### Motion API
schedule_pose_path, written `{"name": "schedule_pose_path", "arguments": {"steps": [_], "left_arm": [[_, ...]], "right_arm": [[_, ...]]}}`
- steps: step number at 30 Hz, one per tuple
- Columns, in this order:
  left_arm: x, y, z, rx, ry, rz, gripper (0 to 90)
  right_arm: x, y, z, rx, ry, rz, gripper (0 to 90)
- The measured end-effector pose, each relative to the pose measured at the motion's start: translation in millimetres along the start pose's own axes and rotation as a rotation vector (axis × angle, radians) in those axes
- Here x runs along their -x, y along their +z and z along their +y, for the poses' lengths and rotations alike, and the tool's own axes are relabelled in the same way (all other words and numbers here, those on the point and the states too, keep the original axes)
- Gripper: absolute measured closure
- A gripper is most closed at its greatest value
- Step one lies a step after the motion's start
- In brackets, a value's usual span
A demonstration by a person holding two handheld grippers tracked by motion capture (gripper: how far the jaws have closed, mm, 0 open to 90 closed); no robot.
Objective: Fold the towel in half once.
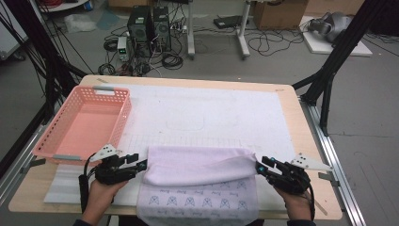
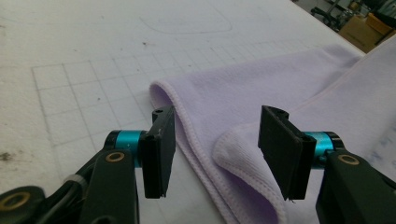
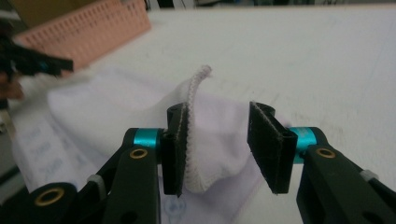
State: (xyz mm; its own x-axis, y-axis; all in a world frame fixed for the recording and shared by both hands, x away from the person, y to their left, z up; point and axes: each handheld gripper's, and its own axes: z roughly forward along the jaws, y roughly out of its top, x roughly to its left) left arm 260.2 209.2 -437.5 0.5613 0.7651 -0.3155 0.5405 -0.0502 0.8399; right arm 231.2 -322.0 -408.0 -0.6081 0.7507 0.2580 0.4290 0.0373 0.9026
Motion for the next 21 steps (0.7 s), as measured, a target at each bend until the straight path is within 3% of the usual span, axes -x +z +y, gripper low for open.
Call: {"name": "schedule_pose_path", "arguments": {"steps": [2,5,11,16,21], "left_arm": [[-1.1,2.4,-0.2,-0.004,0.003,0.004,46.6],[-0.9,4.8,-0.5,-0.005,0.009,0.004,46.7],[-1.8,8.4,1.3,0.004,0.015,0.02,46.3],[-3.9,15.4,4.2,0.0,0.021,0.038,46.6],[-6.4,23.7,7.5,-0.01,0.026,0.043,47.1]], "right_arm": [[-0.3,-0.7,2.3,0.004,-0.029,-0.007,57.5],[2.0,-3.8,0.0,-0.047,-0.065,-0.043,54.9],[15.4,-15.2,-3.4,-0.034,-0.001,-0.164,50.0],[18.4,18.7,-6.1,-0.144,-0.013,-0.207,63.4],[27.0,63.5,-13.0,-0.249,0.021,-0.178,64.2]]}}
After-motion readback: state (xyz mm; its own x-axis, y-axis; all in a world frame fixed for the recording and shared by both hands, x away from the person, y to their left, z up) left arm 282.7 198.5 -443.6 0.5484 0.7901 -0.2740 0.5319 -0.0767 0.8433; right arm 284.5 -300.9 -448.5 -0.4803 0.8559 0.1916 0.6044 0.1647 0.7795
